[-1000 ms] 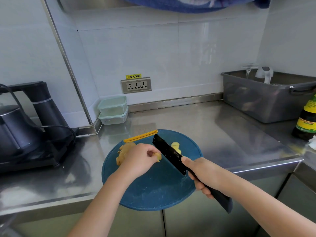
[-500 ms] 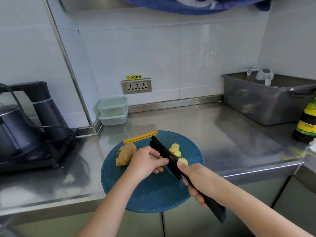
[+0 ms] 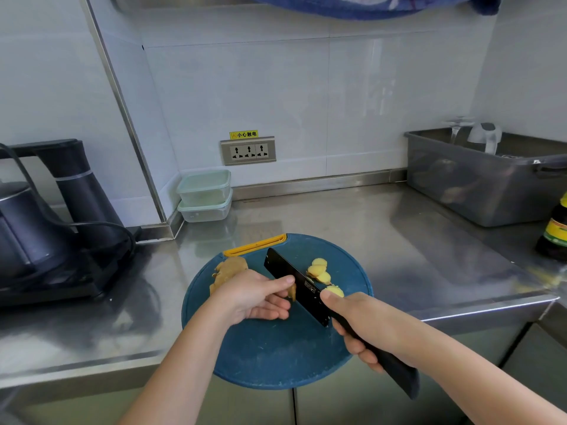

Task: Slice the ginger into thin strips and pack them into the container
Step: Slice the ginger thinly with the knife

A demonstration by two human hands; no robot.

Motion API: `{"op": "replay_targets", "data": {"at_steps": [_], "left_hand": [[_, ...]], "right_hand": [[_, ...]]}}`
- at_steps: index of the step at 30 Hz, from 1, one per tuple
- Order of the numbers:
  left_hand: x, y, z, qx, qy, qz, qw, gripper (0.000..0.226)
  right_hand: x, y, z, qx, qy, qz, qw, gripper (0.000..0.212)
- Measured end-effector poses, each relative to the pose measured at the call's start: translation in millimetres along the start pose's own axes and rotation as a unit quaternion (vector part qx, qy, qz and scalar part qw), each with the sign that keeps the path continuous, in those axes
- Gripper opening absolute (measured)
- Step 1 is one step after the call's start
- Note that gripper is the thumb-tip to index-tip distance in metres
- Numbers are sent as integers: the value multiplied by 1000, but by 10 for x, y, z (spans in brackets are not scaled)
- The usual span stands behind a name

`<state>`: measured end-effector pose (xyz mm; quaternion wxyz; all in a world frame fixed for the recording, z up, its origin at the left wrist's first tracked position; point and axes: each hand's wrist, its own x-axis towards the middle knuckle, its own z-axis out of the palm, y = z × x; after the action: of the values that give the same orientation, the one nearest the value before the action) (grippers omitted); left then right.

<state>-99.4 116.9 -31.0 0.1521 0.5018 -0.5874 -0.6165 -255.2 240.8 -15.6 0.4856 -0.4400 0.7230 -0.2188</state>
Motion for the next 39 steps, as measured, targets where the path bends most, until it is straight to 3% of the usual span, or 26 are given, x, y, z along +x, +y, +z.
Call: {"op": "replay_targets", "data": {"at_steps": [13,30,39], "left_hand": [[43,-15,-46,9,-37,-3,999,35],[-10,14,-50,17,-37,-5,999,33],[6,20,90,143,125,78,979,30]], "right_hand": [[66,-73,-79,88,-25,7,996,54],[100,-118,-69,63,-15,8,998,56],[154,-85,4,-33,30,-25,999,51]]}}
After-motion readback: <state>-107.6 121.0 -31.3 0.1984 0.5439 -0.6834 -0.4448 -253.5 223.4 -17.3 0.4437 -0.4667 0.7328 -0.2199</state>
